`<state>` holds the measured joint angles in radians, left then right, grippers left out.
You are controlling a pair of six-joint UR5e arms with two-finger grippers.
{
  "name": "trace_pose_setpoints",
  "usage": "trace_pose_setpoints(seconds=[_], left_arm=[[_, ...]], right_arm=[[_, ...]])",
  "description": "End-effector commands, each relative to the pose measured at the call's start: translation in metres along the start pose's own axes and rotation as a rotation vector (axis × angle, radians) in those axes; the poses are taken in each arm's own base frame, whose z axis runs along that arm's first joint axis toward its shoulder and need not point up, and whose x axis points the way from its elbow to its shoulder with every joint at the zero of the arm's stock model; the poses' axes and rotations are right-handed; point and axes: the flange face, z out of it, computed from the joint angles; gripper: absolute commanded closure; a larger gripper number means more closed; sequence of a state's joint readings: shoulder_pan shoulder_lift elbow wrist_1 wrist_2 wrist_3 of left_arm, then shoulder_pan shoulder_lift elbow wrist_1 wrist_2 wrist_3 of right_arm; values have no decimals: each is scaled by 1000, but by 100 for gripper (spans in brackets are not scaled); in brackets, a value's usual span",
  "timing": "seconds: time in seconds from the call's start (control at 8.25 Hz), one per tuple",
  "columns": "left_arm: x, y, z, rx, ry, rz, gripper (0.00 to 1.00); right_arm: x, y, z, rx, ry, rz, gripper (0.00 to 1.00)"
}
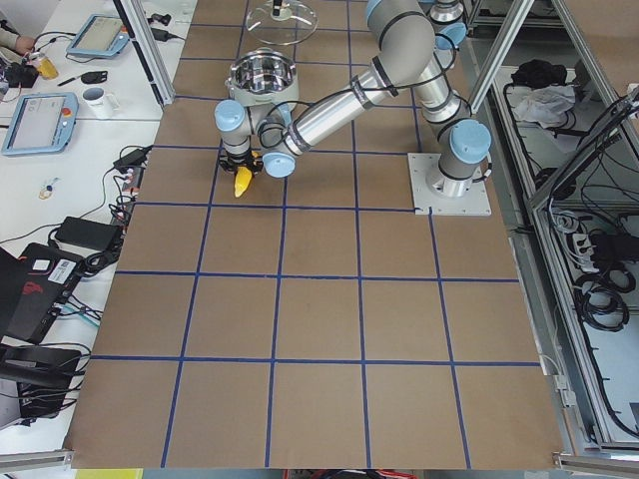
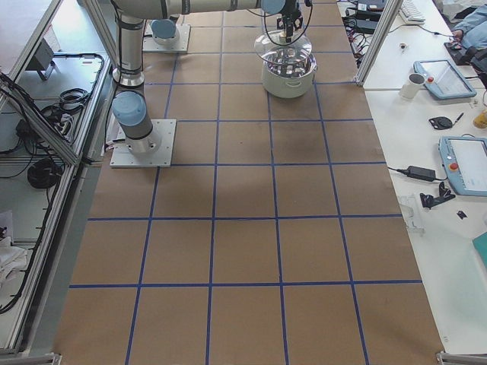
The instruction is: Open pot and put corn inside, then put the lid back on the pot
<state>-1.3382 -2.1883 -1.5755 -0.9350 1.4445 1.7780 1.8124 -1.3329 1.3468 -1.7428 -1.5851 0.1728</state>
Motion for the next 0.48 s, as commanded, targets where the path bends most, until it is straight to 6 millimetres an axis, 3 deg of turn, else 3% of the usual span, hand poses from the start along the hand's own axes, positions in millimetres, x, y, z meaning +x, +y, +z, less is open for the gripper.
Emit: trace_pose_setpoints(seconds=[0.0, 0.12, 0.36], left_arm=[[2, -36, -20, -90, -21, 42, 100], [6, -59, -48, -116, -56, 34, 100], [26, -89, -116, -115, -98, -24, 100]], right_arm=[[85, 50, -57, -88, 25, 5, 85], [91, 63, -60, -113, 30, 11, 85], [91, 66, -61, -126, 21, 7, 85]])
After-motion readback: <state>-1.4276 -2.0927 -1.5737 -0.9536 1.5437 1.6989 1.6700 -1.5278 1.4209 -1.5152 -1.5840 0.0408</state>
